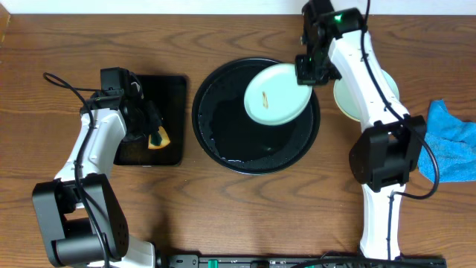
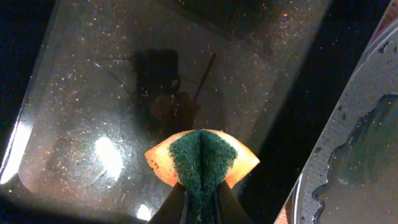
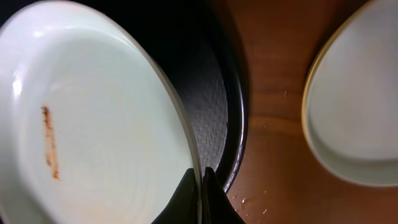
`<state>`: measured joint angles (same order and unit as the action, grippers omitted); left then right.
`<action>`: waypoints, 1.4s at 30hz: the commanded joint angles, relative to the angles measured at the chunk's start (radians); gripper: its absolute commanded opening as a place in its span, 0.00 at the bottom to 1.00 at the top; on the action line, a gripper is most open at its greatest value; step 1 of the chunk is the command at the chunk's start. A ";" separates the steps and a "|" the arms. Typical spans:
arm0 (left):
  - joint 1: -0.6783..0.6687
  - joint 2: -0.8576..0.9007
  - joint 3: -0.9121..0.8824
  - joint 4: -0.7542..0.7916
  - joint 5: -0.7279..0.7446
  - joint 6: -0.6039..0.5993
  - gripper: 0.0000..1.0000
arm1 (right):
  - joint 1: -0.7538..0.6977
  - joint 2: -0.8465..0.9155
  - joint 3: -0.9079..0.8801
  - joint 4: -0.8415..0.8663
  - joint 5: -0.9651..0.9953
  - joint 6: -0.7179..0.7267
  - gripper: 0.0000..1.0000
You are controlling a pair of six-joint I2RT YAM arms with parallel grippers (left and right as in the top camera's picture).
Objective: Clean dirty plates on tray and stack at the side
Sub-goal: 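Move the right gripper to the last green plate and grip its rim, then scrub the last green plate with the sponge in the left gripper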
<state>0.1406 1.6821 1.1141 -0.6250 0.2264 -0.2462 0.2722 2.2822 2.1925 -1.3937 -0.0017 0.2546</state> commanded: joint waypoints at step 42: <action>0.004 -0.005 0.002 0.040 -0.002 0.038 0.08 | 0.039 0.011 -0.421 0.370 -0.044 -0.053 0.01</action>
<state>0.1406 1.6821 1.1141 -0.5945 0.2268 -0.2420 0.3035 2.2753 1.7889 -1.0161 -0.0452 0.2230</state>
